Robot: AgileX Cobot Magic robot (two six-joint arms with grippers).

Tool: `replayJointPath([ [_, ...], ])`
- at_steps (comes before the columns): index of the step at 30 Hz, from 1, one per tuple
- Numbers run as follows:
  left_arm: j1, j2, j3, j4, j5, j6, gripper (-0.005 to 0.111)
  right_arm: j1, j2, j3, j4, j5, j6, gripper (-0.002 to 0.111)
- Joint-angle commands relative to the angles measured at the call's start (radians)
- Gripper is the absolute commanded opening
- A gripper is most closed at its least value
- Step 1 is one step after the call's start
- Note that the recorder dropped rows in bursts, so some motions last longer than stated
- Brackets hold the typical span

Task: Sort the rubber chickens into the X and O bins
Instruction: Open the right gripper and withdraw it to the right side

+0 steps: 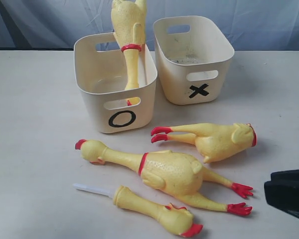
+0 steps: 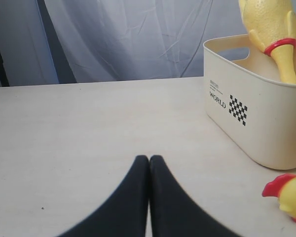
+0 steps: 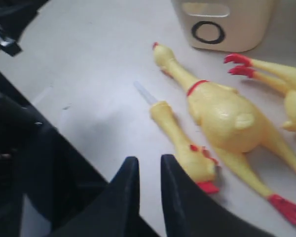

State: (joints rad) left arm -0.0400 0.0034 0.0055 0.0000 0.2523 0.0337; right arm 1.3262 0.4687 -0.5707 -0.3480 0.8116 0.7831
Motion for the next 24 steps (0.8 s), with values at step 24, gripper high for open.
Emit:
replayJointPath([
  [24, -0.003, -0.003, -0.006, 0.000, -0.013, -0.006, 0.000, 0.001, 0.043, -0.187, 0.209, 0.405, -0.583, 0.016],
])
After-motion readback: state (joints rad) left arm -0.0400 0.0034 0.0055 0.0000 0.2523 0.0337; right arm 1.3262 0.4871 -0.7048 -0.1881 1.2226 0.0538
